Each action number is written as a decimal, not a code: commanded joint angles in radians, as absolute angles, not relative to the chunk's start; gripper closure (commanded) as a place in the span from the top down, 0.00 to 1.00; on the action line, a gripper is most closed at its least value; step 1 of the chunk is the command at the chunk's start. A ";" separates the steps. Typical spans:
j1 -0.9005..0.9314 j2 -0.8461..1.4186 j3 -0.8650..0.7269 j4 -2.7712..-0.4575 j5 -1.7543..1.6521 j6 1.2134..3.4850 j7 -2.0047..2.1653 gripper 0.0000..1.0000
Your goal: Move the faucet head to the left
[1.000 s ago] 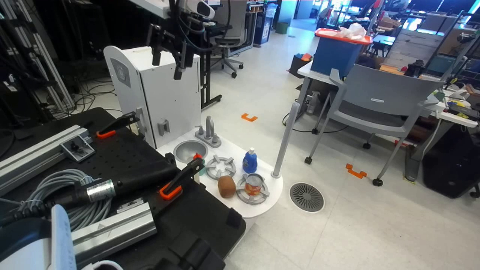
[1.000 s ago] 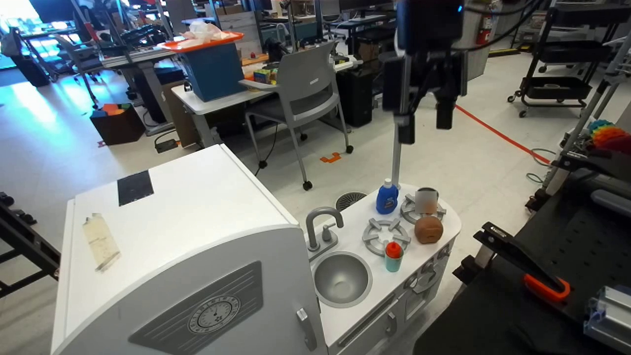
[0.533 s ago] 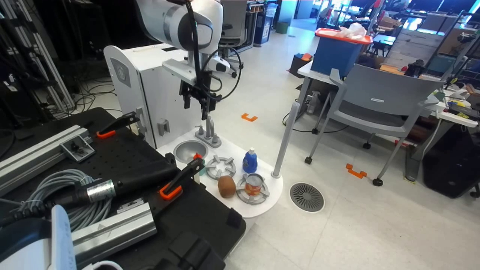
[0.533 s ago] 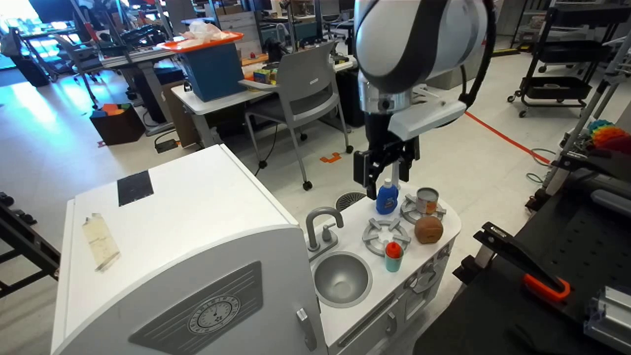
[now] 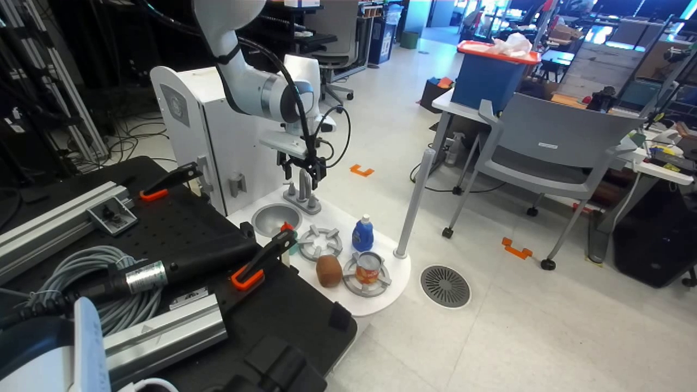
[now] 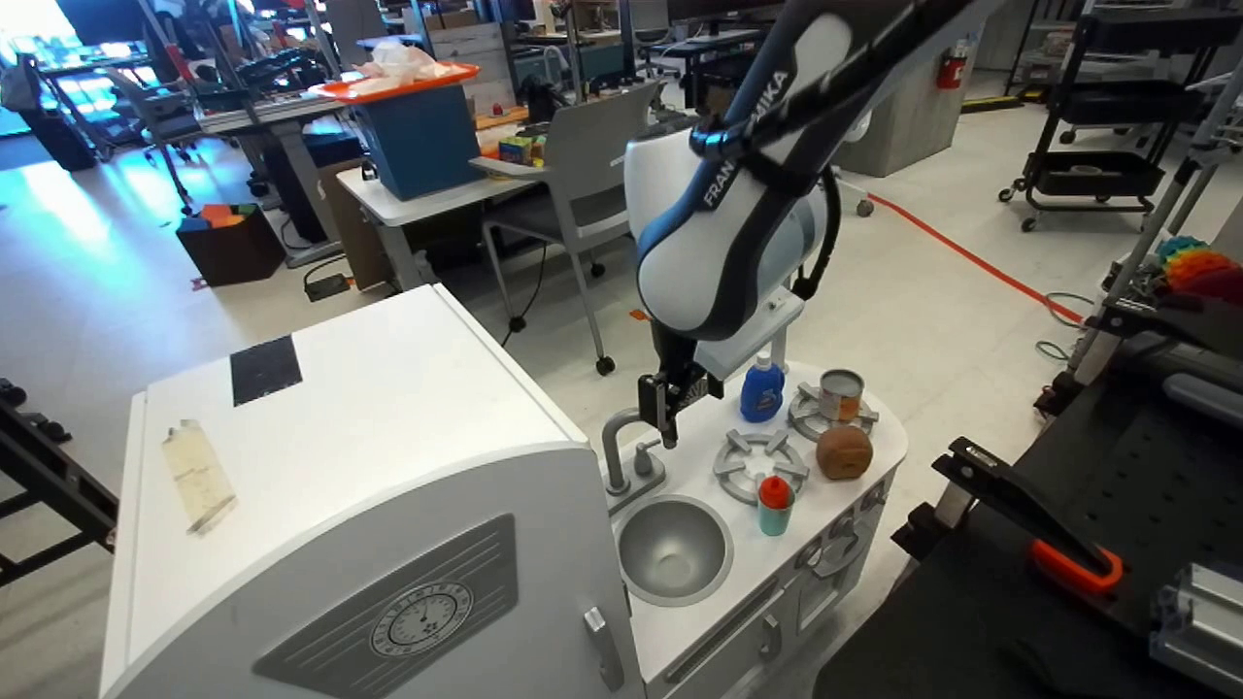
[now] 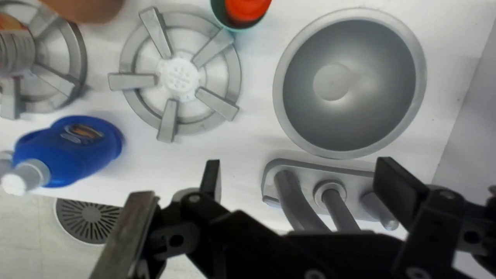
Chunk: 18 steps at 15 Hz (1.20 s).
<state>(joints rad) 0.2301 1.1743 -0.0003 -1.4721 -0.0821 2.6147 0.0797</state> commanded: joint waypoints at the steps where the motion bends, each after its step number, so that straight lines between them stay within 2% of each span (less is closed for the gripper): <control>1: 0.250 1.311 0.008 -1.286 -0.137 2.636 -0.004 1.00; 9: 0.292 1.490 -0.019 -1.074 -0.236 2.642 -0.119 1.00; 18: 0.299 1.429 0.103 -1.211 -0.215 2.660 -0.222 1.00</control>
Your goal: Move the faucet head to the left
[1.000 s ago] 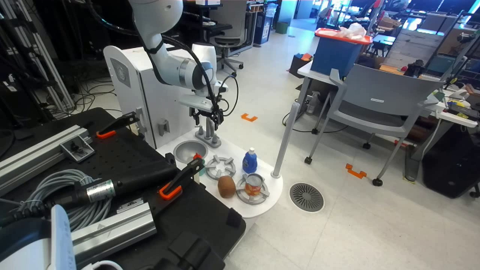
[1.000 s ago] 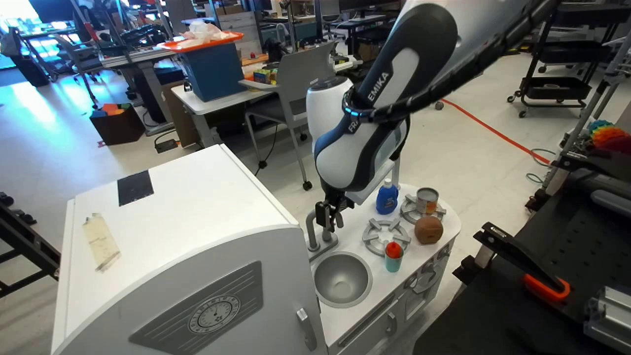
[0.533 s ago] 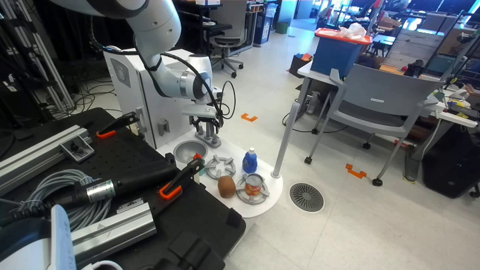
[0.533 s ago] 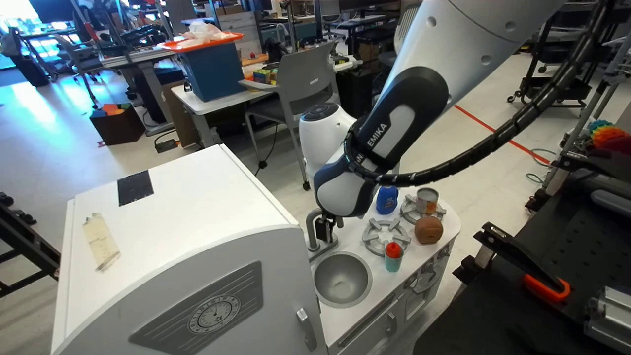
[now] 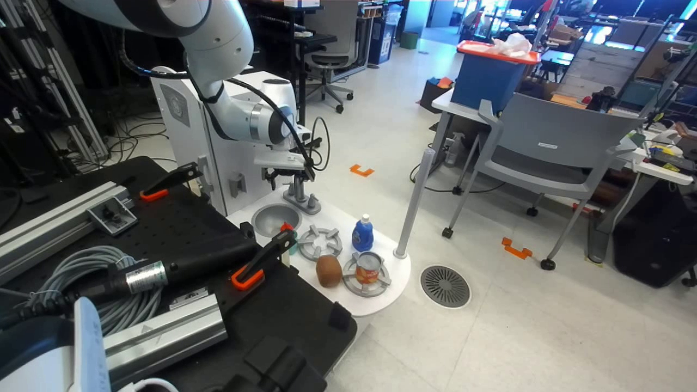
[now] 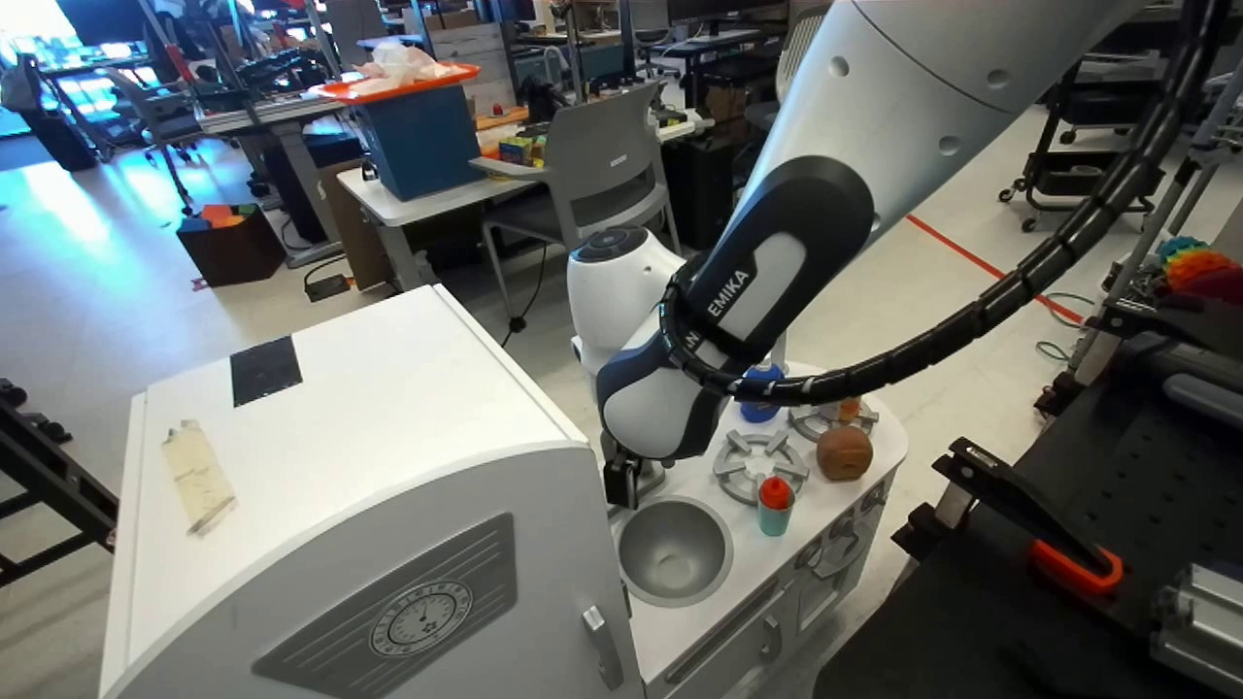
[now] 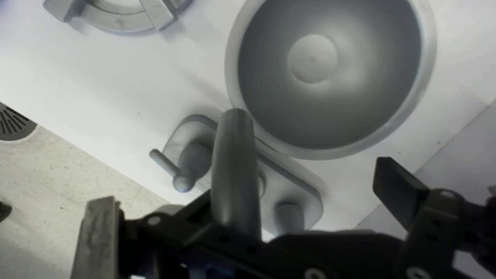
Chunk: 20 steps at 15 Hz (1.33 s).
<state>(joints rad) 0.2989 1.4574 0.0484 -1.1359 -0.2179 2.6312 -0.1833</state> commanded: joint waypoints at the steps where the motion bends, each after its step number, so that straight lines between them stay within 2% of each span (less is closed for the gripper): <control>1: 0.297 1.424 0.114 -1.221 -0.212 2.657 -0.225 1.00; 7: 0.281 1.395 0.131 -1.262 -0.181 2.638 -0.174 1.00; 13: 0.234 1.307 0.213 -1.322 -0.052 2.573 -0.073 1.00; 20: 0.222 1.106 0.140 -1.513 0.052 2.565 0.207 1.00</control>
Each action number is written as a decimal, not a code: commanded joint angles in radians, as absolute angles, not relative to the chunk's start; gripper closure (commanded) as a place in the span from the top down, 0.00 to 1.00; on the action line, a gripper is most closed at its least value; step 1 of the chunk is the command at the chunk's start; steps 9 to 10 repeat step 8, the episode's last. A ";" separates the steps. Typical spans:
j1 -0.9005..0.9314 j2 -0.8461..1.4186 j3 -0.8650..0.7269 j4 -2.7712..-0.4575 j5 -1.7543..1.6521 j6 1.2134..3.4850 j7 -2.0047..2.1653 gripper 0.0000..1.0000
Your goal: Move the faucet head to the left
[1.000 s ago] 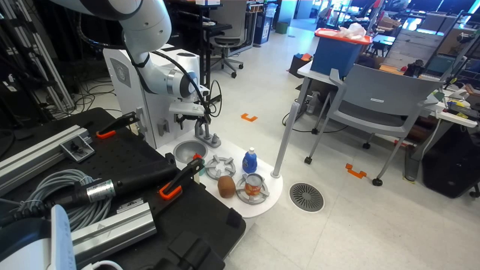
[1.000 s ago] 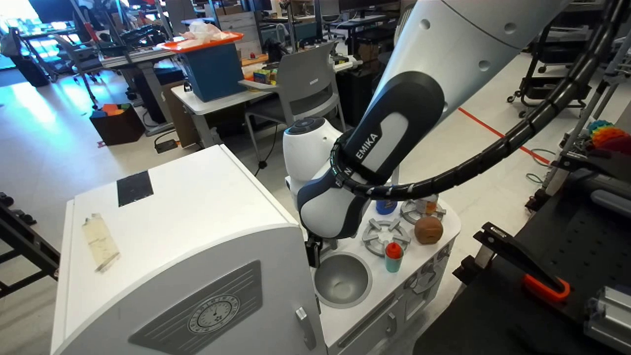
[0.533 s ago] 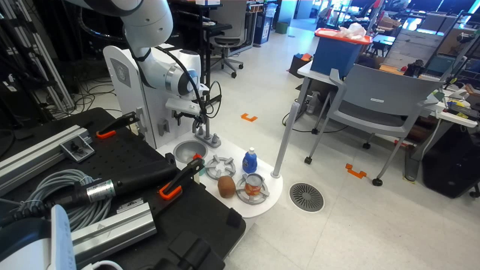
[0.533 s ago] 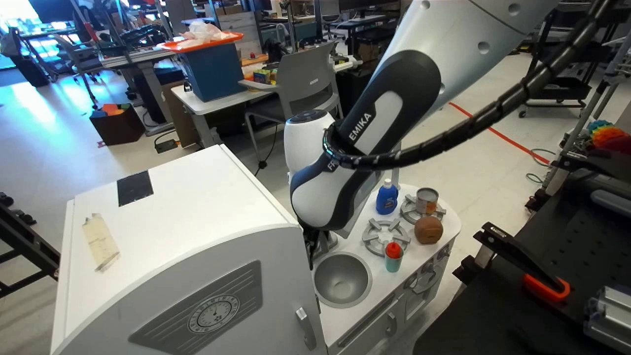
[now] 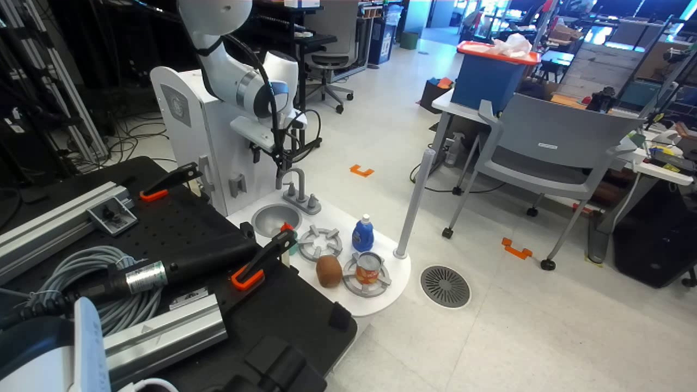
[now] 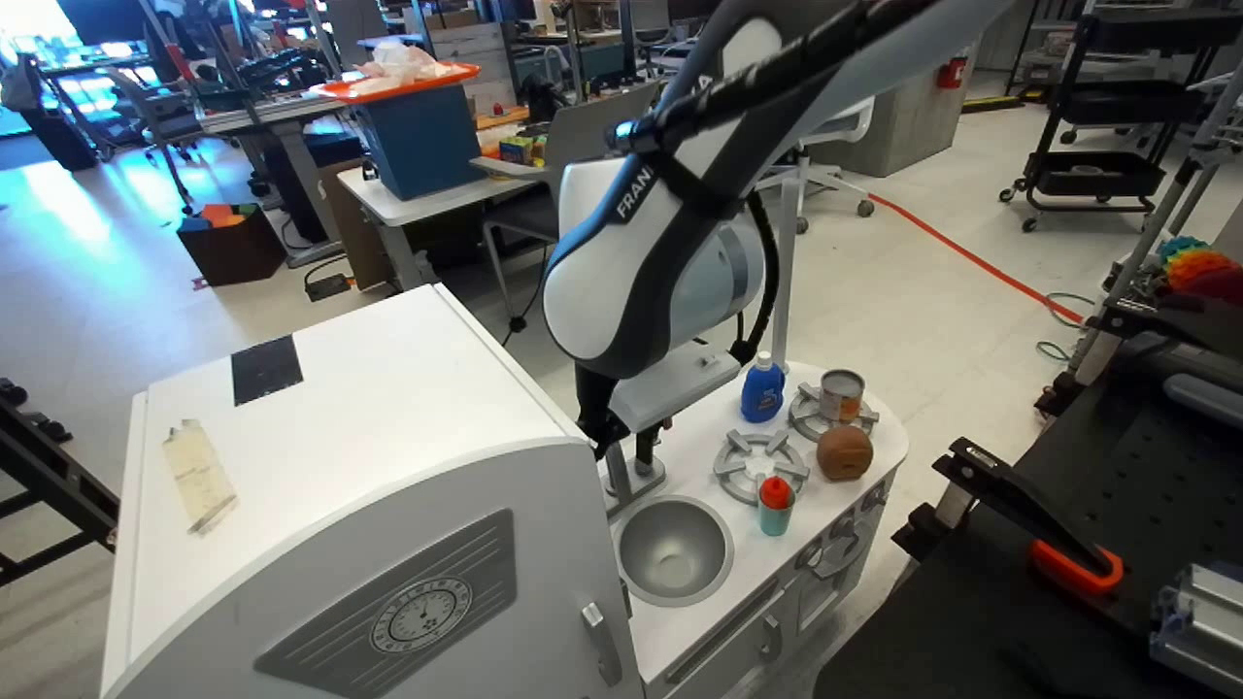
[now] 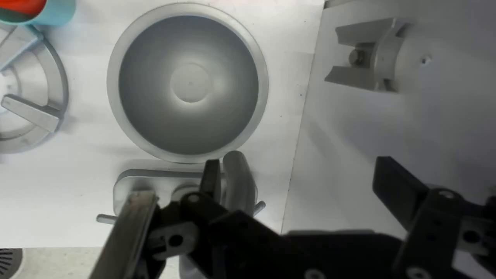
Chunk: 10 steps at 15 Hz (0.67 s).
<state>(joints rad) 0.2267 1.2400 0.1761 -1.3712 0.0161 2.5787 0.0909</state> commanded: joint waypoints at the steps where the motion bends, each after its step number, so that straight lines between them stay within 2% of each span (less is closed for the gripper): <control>1: 0.225 1.059 0.116 -1.559 0.050 2.558 0.255 1.00; 3: 0.241 0.966 0.054 -1.646 0.052 2.491 0.313 1.00; 4: 0.236 1.095 0.092 -1.504 0.045 2.532 0.249 1.00; 10: 0.233 0.992 0.055 -1.609 0.041 2.496 0.291 1.00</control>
